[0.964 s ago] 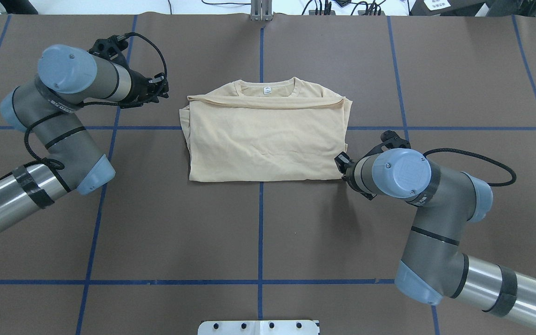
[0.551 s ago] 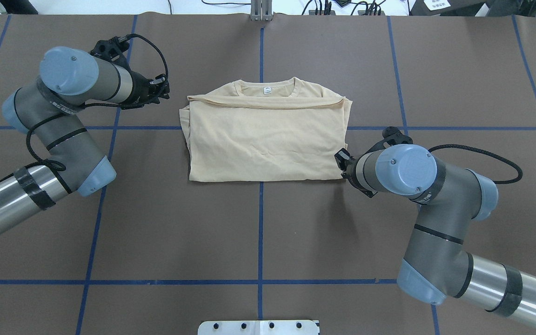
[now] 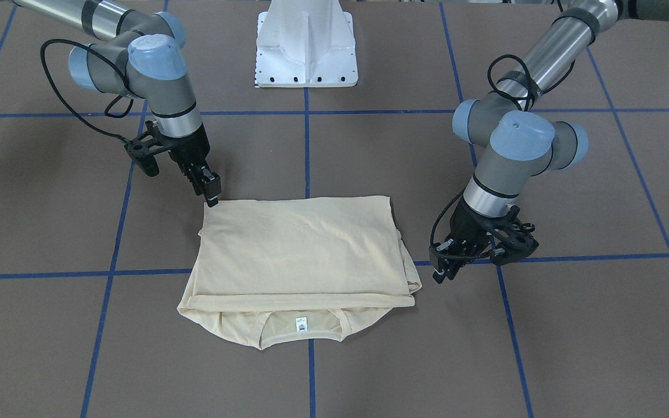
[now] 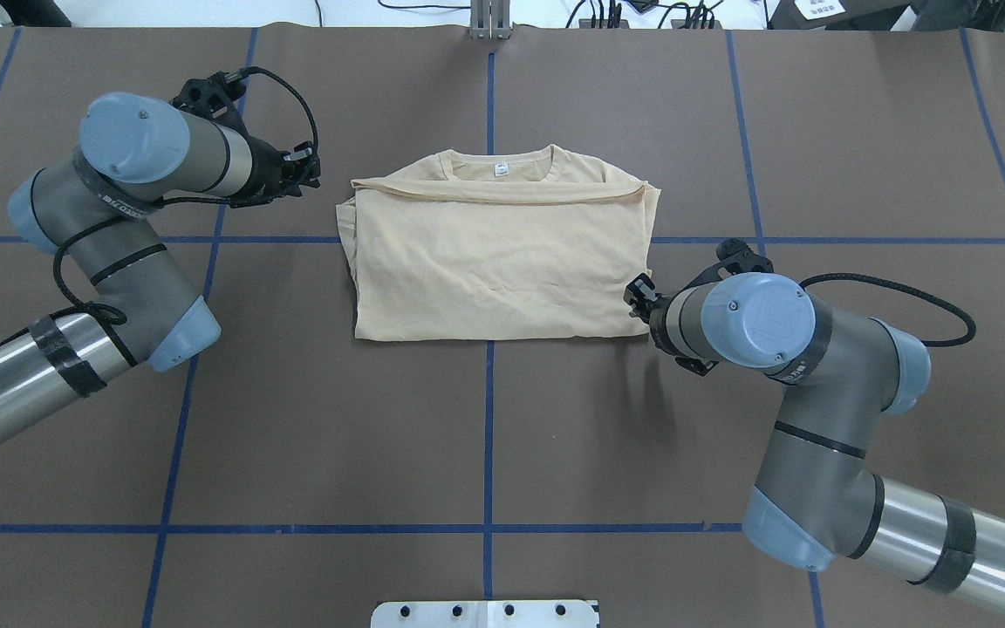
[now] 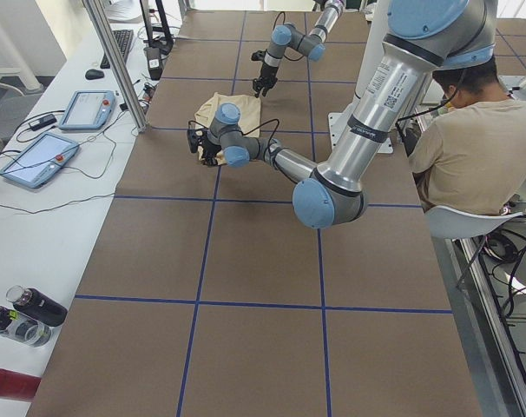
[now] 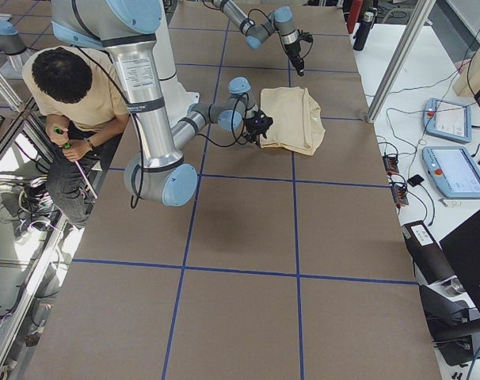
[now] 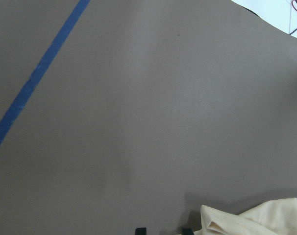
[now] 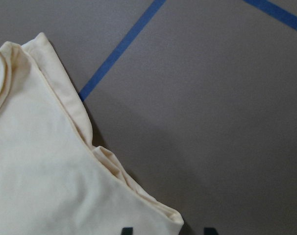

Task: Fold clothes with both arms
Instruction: 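Lower the right gripper to the folded shirt's near side edge and grasp, then drag the shirt with the right gripper toward the robot, rotating it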

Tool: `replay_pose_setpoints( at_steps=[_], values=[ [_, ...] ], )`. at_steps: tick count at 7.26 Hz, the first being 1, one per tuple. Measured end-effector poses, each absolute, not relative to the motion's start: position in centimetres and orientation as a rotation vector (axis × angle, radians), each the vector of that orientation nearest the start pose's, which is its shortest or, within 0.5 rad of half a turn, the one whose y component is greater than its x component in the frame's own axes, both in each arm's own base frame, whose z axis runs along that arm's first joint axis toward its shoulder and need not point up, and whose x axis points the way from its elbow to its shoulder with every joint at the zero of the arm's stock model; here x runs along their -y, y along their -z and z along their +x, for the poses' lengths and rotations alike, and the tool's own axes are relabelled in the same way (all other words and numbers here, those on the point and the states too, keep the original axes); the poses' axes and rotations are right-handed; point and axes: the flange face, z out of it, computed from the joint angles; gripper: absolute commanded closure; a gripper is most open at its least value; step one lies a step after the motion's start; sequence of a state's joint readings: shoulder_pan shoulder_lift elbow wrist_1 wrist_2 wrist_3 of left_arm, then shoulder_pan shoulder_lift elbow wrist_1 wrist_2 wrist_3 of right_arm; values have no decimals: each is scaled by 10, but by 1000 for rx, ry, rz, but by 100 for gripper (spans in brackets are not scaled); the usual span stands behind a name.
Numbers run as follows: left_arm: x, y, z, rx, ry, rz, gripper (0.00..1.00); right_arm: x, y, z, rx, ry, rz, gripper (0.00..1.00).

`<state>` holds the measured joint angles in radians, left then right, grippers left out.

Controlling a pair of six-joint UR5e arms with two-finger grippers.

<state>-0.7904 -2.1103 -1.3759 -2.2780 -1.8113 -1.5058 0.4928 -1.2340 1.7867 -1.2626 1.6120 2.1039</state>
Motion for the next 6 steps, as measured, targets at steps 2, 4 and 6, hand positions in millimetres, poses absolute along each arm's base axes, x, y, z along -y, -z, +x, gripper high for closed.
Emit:
replay_pose_setpoints(
  at_steps=[2,4,6],
  values=[
    [589,-357,430,-1054,529,238,64,410,-352,-488,884,-946,-57,42],
    [589,-357,430,-1053,529,239,64,415,-355,-495,875,-950,-56,100],
    [588,-358,431,-1053,528,238,64,415,-355,-494,873,-949,-58,100]
  ],
)
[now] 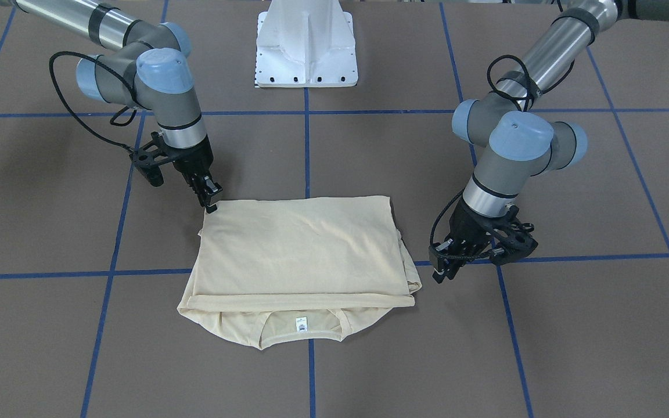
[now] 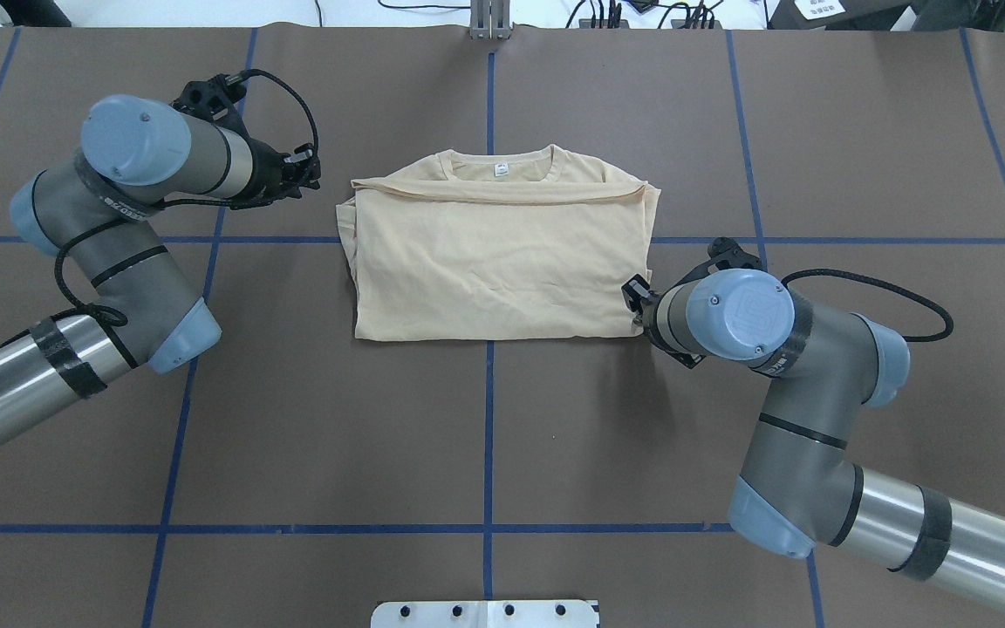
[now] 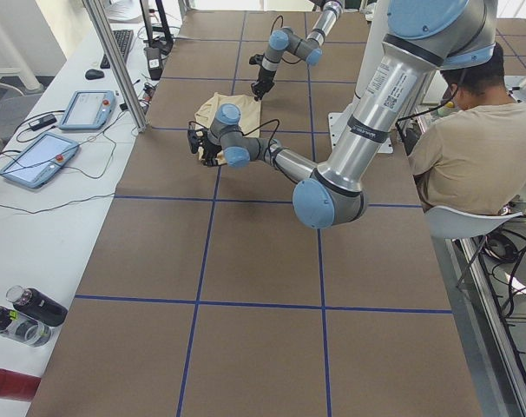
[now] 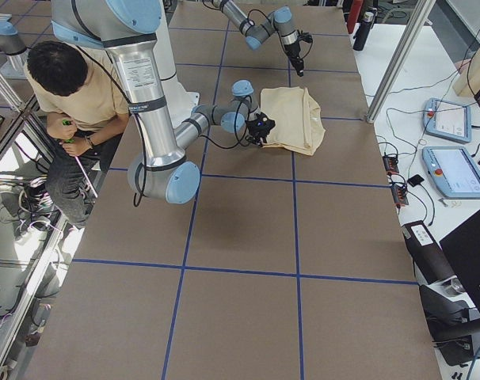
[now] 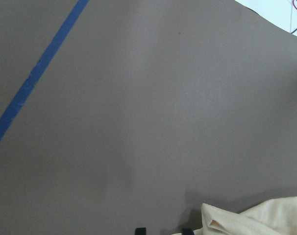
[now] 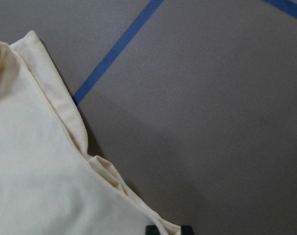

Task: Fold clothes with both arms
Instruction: 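Drag the shirt with the right gripper toward the robot, rotating it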

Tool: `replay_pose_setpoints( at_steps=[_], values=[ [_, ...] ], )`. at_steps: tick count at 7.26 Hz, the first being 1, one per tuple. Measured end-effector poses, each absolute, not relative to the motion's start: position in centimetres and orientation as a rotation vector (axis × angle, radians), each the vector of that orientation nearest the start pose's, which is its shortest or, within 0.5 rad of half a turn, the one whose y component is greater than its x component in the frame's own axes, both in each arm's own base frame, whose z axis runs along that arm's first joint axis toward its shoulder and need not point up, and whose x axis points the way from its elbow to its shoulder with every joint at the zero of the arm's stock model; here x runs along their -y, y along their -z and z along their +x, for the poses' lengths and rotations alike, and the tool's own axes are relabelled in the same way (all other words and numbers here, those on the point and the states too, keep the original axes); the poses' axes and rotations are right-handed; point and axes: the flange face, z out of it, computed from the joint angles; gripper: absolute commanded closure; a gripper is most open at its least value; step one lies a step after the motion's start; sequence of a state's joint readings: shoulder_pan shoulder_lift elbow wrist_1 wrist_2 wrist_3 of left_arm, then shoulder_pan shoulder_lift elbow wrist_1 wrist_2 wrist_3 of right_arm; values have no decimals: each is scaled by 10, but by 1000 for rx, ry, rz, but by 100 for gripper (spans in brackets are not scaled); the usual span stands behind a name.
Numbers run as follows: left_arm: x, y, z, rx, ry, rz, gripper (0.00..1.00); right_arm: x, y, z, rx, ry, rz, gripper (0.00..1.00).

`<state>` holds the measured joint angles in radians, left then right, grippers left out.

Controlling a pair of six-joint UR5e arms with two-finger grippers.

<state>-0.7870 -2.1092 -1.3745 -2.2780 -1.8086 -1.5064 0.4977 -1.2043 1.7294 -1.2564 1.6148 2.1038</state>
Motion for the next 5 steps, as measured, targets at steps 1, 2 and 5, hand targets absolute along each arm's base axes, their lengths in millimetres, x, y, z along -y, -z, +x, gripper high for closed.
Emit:
replay_pose_setpoints(
  at_steps=[1,2,5],
  values=[
    [588,-358,432,-1053,527,237,64,415,-353,-492,875,-947,-61,100],
    [588,-358,432,-1053,527,237,64,416,-351,-490,879,-944,-65,100],
    [587,-355,433,-1057,525,236,64,378,-345,-456,882,-910,-99,100]
  ],
)
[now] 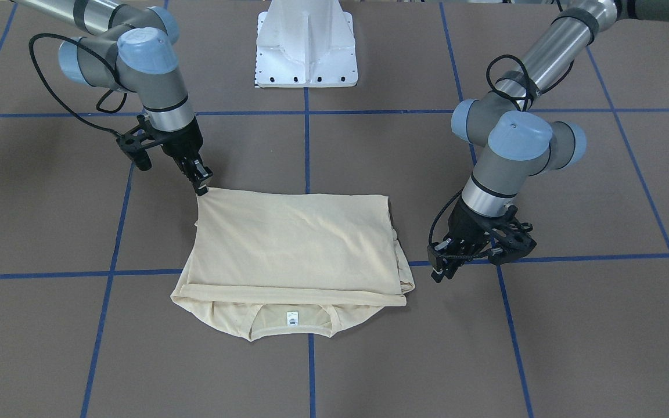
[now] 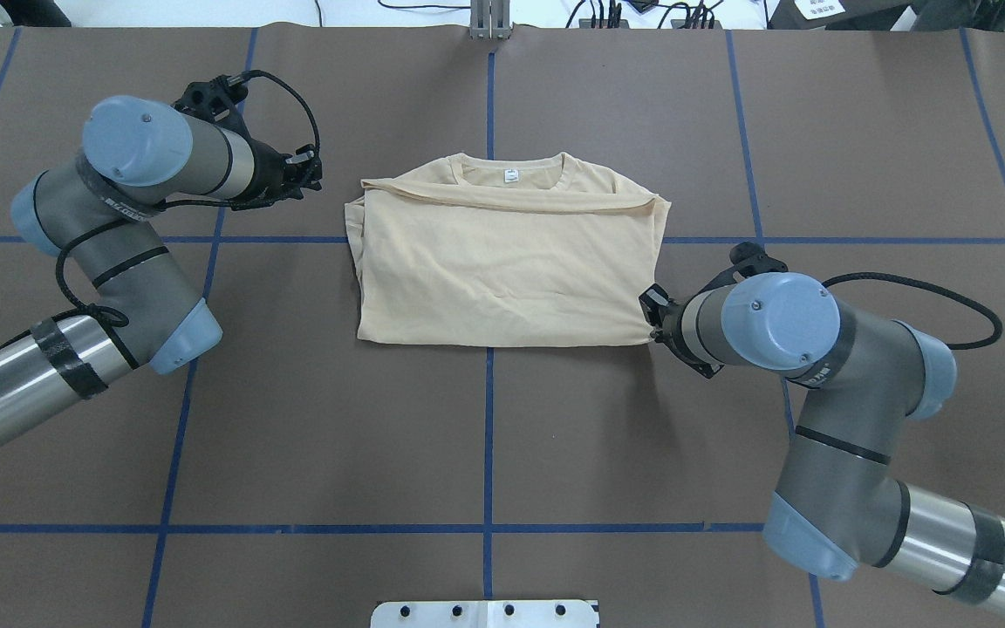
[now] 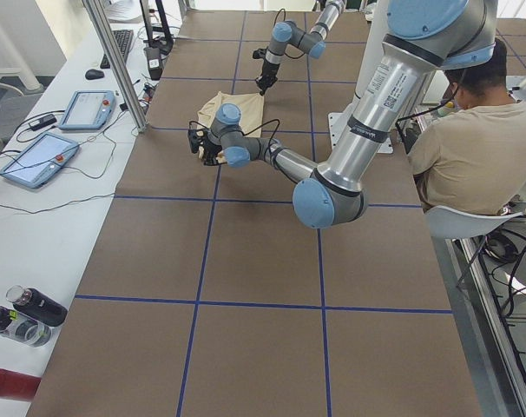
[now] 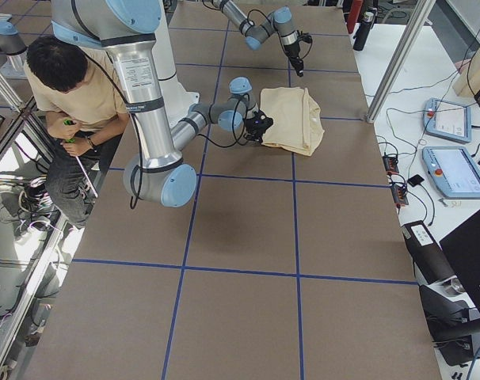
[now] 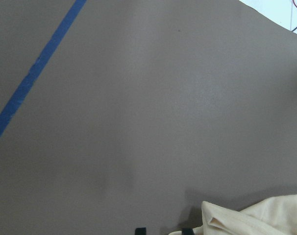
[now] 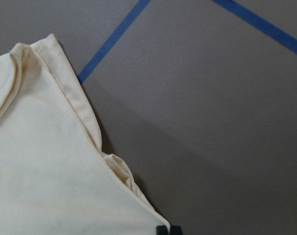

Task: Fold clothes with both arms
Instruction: 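Drag the shirt with the right gripper toward the robot, rotating it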

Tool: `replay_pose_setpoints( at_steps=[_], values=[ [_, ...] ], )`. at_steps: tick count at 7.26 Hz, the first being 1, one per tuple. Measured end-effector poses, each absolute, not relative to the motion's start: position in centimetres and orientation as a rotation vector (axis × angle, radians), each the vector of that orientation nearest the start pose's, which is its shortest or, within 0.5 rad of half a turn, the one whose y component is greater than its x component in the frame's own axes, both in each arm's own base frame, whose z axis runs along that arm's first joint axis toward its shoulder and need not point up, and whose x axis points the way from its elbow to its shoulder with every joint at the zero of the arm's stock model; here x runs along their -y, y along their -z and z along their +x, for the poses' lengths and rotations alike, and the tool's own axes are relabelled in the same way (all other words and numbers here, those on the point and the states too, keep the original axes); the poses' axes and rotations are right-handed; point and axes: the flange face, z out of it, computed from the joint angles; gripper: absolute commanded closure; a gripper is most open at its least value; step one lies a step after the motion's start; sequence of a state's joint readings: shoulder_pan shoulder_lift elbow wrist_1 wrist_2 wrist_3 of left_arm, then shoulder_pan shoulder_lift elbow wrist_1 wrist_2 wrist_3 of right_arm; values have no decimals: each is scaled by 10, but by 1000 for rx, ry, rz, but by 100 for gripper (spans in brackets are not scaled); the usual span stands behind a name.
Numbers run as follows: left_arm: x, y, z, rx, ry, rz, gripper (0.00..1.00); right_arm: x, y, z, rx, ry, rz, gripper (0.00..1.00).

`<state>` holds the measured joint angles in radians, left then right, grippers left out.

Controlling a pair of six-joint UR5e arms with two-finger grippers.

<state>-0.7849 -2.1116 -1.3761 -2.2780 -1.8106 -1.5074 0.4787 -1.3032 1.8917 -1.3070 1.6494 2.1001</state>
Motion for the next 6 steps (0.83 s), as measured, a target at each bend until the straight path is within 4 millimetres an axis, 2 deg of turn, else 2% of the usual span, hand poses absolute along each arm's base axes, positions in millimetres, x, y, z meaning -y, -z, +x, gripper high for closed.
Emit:
replay_pose_setpoints(
  at_steps=[2,3,4,5,6],
  values=[
    [585,-347,432,-1073,517,235,64,308,-326,-458,780,-816,-146,100],
    [581,-336,431,-1096,503,229,64,273,-315,-462,733,-765,-169,82],
    [573,-320,428,-1137,485,205,64,243,-309,-467,694,-726,-192,72],
    [563,-302,426,-1184,485,166,64,215,-306,-474,656,-694,-214,25],
    [547,-287,430,-1224,491,120,64,191,-304,-479,626,-673,-232,0]
  ],
)
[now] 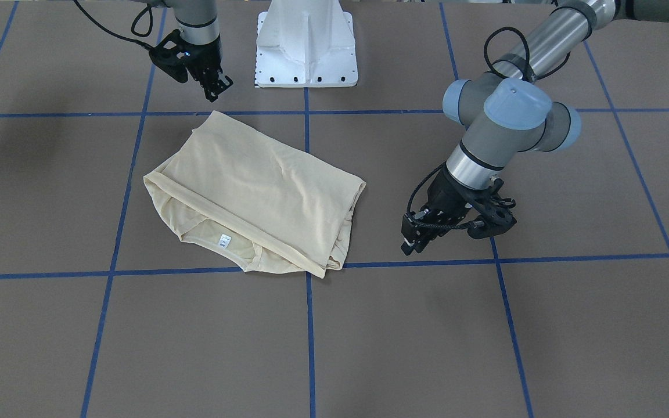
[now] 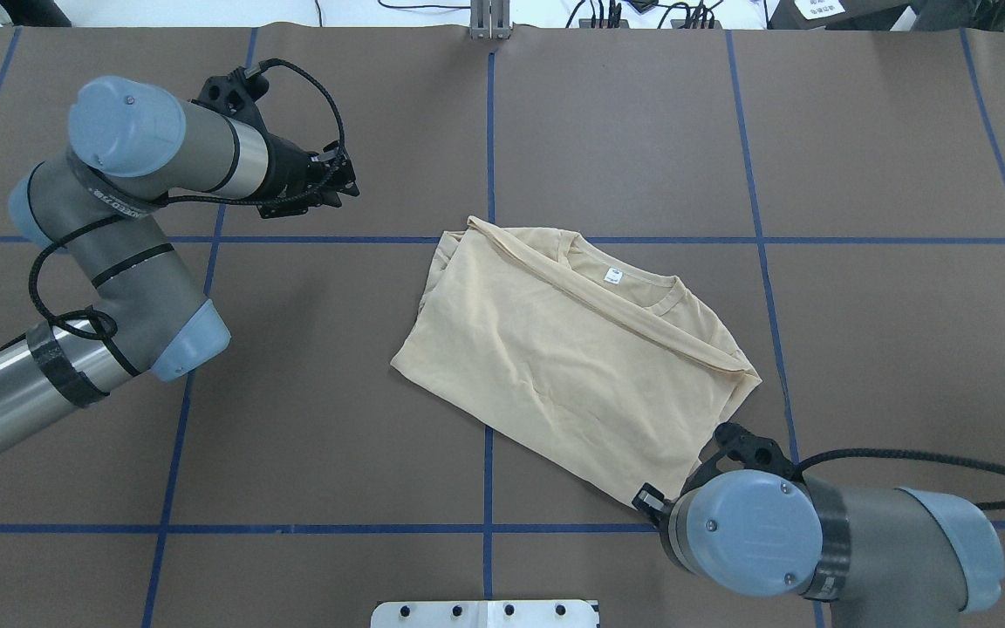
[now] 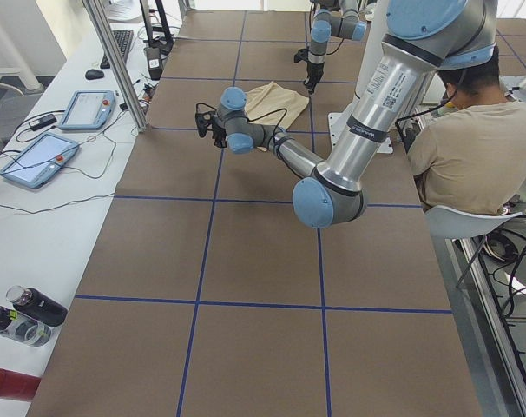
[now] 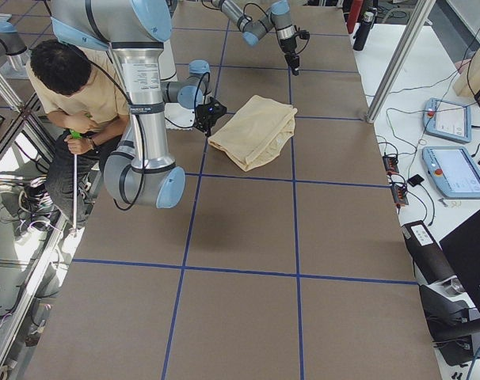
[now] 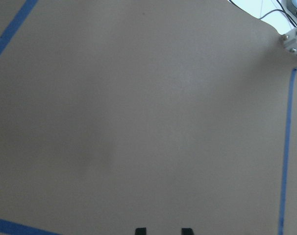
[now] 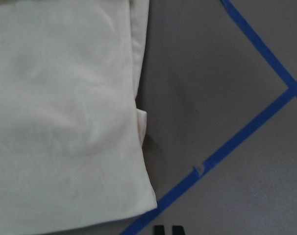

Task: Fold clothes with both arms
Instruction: 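Drag the shirt with the right gripper toward the robot, rotating it, then grasp the shirt's two side edges with the left and right grippers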

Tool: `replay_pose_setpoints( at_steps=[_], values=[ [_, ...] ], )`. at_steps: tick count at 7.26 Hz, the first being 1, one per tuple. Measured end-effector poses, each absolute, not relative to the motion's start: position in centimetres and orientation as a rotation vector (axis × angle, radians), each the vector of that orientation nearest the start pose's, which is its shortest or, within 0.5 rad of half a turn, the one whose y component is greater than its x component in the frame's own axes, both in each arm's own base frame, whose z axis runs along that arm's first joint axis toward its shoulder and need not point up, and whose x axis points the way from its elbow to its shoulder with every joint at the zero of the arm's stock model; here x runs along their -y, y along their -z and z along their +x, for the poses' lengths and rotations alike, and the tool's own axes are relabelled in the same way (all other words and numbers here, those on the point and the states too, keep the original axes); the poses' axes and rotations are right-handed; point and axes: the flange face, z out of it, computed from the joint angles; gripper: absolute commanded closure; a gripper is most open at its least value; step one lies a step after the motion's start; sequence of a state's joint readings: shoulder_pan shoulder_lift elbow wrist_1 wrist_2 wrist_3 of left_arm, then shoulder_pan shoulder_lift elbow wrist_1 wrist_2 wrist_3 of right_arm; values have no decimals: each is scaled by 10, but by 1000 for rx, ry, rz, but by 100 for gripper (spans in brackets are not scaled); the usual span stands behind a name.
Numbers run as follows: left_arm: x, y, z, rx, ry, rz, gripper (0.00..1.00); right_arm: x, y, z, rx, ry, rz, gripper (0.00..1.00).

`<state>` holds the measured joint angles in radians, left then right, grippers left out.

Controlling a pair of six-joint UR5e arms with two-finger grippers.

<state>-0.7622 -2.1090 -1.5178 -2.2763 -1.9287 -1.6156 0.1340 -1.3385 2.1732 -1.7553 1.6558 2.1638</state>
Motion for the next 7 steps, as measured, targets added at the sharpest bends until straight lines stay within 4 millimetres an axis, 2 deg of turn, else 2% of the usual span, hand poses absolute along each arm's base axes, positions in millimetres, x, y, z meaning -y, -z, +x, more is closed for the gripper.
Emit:
replay_pose_setpoints(
  at_steps=[1,2,3,5,6,7],
  values=[
    [521,-278,440,-1254,485,74,61,174,-300,-481,612,-678,-247,0],
    [496,-279,451,-1263,473,40,55,174,-290,-472,630,-706,-256,0],
    [474,-287,466,-1253,465,27,53,194,-272,-454,678,-753,-257,0],
    [446,-298,492,-1228,466,12,50,258,-239,-422,776,-845,-215,0],
    [435,-302,503,-1211,466,-8,50,288,-230,-408,805,-859,-181,0],
    [427,-304,512,-1197,463,-22,50,307,-229,-402,810,-860,-157,0]
  ],
)
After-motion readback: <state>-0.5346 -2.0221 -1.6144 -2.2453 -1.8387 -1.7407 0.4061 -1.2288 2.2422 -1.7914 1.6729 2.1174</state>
